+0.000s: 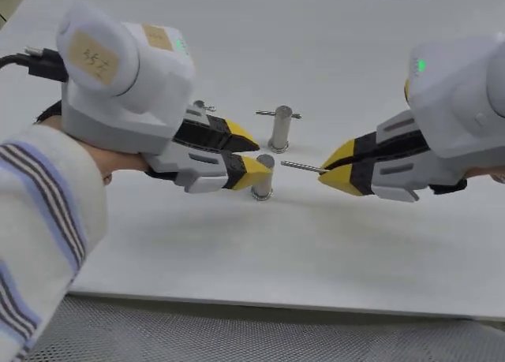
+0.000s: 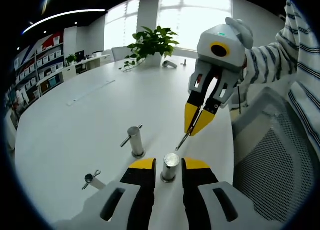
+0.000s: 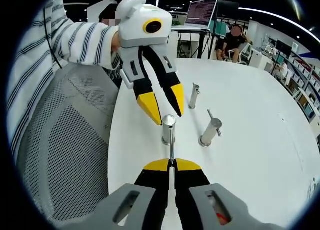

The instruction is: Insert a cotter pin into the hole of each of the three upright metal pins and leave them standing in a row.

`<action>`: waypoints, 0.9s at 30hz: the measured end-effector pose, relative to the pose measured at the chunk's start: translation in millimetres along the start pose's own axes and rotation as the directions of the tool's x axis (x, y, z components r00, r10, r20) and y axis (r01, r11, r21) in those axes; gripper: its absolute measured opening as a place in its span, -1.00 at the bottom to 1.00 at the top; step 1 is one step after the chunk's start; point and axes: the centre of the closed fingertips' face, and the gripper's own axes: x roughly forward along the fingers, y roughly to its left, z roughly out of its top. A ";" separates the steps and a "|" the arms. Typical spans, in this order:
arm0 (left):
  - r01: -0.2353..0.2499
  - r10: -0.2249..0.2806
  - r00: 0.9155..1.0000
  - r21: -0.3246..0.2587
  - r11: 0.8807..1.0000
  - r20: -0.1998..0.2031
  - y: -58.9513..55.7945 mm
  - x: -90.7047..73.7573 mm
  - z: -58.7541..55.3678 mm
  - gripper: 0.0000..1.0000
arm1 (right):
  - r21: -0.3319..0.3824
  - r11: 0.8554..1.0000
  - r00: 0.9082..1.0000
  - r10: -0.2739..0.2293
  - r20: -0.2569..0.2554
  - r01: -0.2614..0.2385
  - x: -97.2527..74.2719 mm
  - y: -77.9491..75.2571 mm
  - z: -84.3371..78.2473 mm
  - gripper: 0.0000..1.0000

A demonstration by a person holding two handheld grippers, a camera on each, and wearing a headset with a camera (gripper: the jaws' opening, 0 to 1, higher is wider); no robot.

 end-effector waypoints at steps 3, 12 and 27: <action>0.005 -0.005 1.000 0.002 1.000 -0.005 0.0 0.7 -1.1 -0.69 | -0.001 1.000 1.000 0.009 -0.002 -0.009 2.3 0.2 -0.2 -1.00; 0.034 -0.034 0.999 0.002 0.999 -0.010 -4.8 0.2 -1.3 -0.80 | -0.015 0.999 1.000 0.030 -0.006 -0.031 8.2 0.3 3.0 -1.00; 0.047 -0.045 0.999 0.061 0.997 -0.028 -5.2 -0.8 -0.3 -0.81 | -0.044 0.997 0.998 0.061 -0.007 -0.061 12.1 2.5 10.7 -1.00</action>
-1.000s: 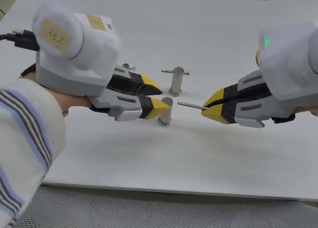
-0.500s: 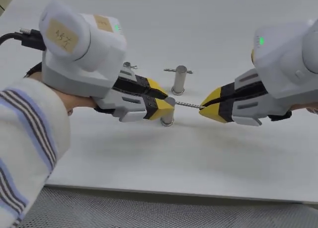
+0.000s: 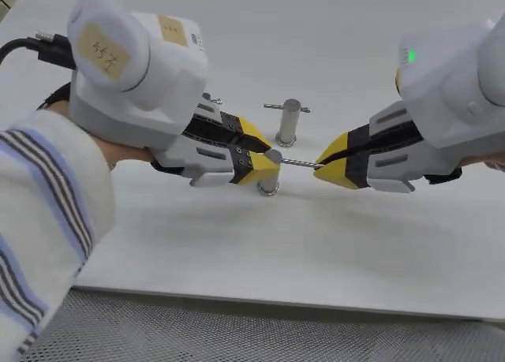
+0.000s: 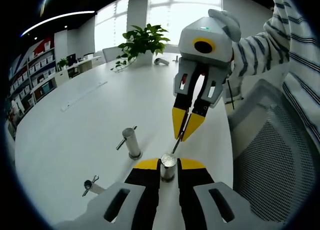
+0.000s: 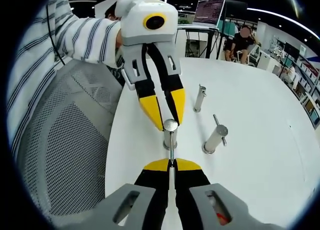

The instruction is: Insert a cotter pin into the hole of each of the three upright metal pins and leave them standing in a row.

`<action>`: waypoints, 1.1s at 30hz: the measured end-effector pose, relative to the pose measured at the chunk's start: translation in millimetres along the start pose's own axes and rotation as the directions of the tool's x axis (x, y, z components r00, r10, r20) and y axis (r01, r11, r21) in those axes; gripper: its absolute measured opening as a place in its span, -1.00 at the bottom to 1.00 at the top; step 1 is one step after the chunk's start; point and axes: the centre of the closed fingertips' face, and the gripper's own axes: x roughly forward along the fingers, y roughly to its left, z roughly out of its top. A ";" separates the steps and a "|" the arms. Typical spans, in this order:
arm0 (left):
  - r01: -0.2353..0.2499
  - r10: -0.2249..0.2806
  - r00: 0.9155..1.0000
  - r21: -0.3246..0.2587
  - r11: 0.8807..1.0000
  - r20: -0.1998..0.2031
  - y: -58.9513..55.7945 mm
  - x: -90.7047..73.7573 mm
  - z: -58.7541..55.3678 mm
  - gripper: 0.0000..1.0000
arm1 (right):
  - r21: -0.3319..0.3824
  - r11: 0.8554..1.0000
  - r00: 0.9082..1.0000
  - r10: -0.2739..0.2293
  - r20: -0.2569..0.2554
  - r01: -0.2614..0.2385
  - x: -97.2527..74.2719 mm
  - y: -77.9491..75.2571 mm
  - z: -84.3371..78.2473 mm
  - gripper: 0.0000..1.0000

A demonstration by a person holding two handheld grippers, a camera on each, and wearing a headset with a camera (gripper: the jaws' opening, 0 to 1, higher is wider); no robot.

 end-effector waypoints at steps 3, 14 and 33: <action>0.001 -0.001 1.000 -0.030 1.000 0.004 0.4 0.0 0.2 -0.81 | -0.008 1.000 1.000 -0.004 0.001 0.004 1.4 -1.3 2.9 -1.00; 0.001 0.000 1.000 -0.046 0.999 0.006 0.9 1.3 1.0 -0.81 | -0.012 1.000 1.000 0.008 0.020 -0.008 10.9 0.7 12.3 -1.00; 0.005 -0.004 1.000 -0.043 0.999 0.007 -1.1 1.7 2.2 -0.81 | -0.059 0.997 0.998 0.048 0.031 -0.046 20.1 2.4 21.6 -1.00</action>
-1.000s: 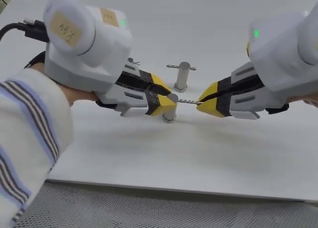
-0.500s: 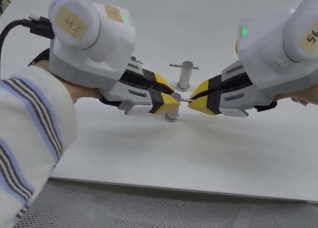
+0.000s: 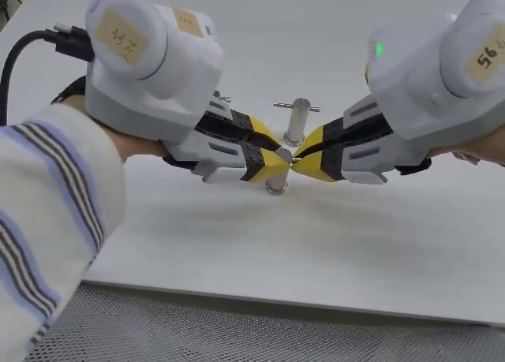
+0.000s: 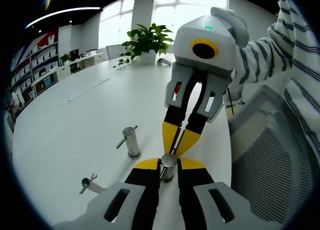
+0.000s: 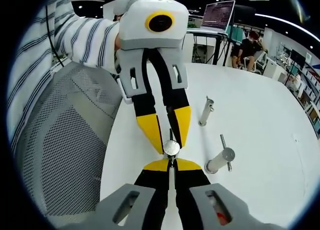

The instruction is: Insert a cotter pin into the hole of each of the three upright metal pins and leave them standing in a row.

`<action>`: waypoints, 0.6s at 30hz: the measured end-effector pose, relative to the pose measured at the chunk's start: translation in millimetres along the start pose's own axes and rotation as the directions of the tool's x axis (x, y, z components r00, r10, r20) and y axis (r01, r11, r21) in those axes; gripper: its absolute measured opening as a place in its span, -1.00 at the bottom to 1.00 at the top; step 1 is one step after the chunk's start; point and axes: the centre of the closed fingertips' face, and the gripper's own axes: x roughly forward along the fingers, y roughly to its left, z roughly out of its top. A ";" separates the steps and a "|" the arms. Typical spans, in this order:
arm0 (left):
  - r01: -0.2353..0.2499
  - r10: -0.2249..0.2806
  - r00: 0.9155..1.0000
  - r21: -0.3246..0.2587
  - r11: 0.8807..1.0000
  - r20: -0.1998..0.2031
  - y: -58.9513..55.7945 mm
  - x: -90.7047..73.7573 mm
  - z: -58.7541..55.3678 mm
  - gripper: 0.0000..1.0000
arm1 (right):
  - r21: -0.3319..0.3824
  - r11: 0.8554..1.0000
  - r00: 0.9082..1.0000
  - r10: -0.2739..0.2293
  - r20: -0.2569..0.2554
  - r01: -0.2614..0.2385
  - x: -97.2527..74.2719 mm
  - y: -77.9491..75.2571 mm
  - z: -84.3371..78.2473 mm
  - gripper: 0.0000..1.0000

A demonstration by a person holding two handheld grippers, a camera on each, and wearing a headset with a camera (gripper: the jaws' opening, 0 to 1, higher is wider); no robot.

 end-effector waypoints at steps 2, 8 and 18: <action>0.001 -0.001 1.000 0.003 1.000 -0.001 -0.2 -0.3 -0.1 -0.81 | -0.008 1.000 1.000 0.002 -0.002 -0.002 0.8 -0.7 -0.1 -1.00; 0.002 -0.002 1.000 0.006 1.000 0.000 -0.9 -1.3 0.1 -0.81 | 0.001 1.000 1.000 0.005 -0.004 -0.005 2.0 -1.6 -1.4 -1.00; -0.003 0.002 1.000 0.079 0.997 0.001 -2.3 -2.3 0.7 -0.81 | -0.017 1.000 1.000 -0.008 0.014 0.008 3.4 -0.4 0.0 -0.87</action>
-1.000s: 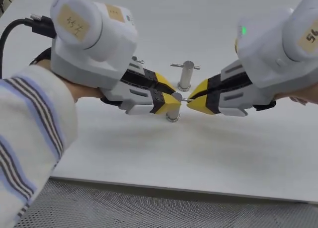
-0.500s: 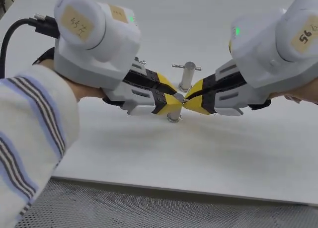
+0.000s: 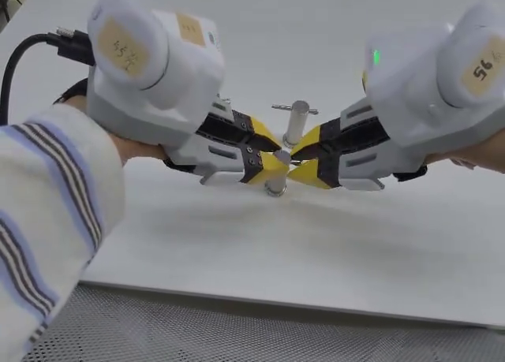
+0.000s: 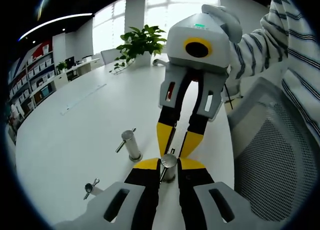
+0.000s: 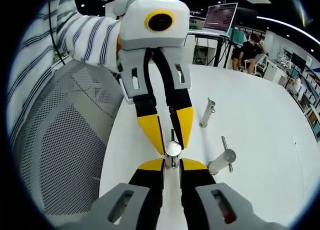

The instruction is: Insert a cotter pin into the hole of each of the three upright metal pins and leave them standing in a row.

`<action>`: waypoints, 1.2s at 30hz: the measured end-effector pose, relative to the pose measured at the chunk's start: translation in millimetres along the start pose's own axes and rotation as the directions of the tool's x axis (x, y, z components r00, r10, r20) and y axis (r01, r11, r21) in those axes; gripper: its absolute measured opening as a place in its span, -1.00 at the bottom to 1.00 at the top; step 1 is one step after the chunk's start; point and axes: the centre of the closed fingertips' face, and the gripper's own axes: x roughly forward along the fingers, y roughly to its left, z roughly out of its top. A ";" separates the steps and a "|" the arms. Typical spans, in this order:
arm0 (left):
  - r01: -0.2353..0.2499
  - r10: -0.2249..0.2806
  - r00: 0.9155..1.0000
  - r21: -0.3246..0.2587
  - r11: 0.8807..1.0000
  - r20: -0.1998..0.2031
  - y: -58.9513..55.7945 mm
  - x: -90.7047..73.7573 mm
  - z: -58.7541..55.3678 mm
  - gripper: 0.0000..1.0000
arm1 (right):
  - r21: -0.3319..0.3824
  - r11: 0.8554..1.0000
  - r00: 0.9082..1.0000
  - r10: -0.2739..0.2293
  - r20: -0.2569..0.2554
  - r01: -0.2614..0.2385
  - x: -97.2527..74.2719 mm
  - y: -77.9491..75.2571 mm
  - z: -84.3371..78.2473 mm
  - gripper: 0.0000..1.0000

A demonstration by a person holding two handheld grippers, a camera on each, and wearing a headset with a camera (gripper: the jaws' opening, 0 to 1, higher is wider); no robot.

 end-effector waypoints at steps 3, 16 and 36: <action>-0.009 0.009 1.000 -0.010 1.000 0.022 1.7 -3.1 2.5 -0.75 | 0.014 1.000 1.000 -0.015 0.008 0.015 0.1 -1.1 -0.8 -0.84; 0.001 0.007 0.997 -0.101 0.995 0.077 -8.6 -20.2 -5.0 0.02 | 0.155 0.988 0.995 -0.035 0.098 0.020 13.2 7.8 -6.7 -0.67; -0.052 0.078 0.990 -0.215 0.975 0.115 -18.0 -33.6 -16.4 0.94 | 0.232 0.970 0.979 -0.117 0.166 0.076 33.0 -0.7 -1.4 -0.67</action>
